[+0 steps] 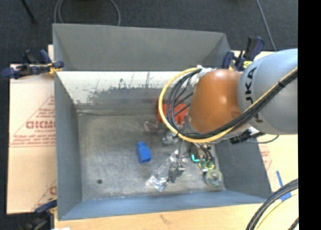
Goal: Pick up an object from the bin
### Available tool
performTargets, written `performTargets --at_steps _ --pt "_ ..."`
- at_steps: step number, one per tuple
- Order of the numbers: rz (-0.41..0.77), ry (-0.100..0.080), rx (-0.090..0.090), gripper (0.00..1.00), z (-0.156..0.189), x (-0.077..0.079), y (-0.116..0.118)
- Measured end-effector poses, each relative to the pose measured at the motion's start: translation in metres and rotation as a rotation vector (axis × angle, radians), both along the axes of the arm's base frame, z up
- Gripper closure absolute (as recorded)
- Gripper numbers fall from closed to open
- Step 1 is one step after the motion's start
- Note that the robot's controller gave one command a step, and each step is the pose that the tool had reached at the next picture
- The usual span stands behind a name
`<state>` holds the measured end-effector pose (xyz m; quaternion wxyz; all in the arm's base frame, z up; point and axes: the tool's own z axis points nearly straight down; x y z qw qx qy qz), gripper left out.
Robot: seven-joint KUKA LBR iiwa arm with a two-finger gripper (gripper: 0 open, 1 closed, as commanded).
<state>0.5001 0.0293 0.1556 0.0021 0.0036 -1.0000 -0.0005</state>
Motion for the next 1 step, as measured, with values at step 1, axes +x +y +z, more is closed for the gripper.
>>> performTargets --at_steps 1 --pt "0.287 -0.013 0.003 0.00 -0.0454 0.0141 0.0021"
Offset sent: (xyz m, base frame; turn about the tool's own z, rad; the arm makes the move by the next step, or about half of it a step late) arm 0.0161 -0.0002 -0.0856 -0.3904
